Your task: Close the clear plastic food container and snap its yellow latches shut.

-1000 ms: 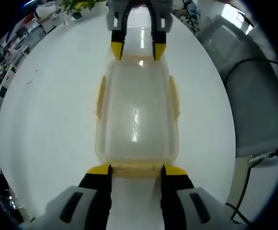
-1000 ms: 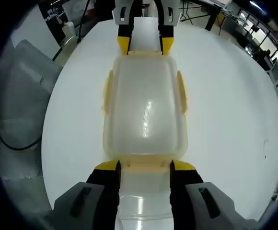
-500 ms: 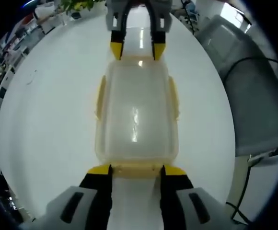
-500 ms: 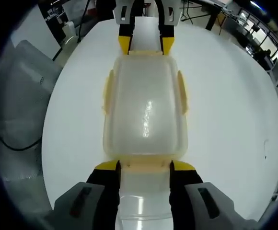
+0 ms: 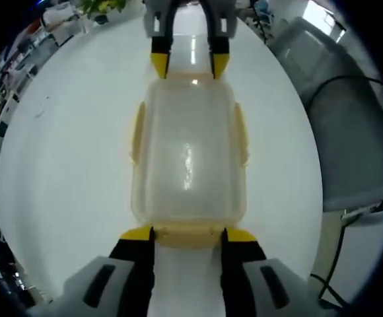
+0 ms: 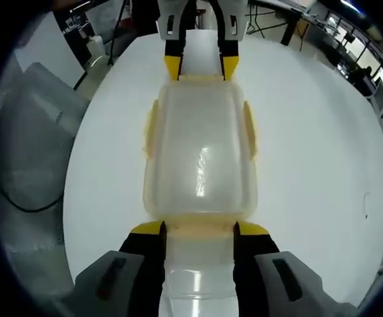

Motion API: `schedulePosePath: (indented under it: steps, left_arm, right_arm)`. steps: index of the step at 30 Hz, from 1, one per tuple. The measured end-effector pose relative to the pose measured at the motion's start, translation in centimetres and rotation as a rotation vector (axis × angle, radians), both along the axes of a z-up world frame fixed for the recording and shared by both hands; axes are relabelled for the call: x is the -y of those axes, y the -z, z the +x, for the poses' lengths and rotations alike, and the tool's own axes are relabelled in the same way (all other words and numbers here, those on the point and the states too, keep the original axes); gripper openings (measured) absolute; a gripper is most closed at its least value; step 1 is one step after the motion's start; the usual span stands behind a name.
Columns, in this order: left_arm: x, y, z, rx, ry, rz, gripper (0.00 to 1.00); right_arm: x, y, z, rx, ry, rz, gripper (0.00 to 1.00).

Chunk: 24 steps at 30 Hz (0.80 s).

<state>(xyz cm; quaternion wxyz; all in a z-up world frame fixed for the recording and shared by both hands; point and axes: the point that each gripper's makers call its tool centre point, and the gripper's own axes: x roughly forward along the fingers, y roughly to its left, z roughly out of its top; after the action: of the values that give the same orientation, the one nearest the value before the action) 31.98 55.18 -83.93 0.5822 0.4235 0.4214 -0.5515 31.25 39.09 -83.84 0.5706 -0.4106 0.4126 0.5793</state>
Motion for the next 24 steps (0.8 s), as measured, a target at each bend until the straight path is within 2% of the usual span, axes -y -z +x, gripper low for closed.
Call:
schedulePosePath:
  steps: [13,24]
  left_arm:
    - [-0.3,-2.7,0.2,0.017,-0.027,-0.007,0.34]
    - [0.8,-4.3,0.1,0.019,-0.046,-0.017,0.34]
  right_arm:
    - [-0.5,-2.6,0.5,0.017,-0.021,0.034,0.37]
    - [0.7,-4.4,0.8,0.028,-0.037,0.051,0.37]
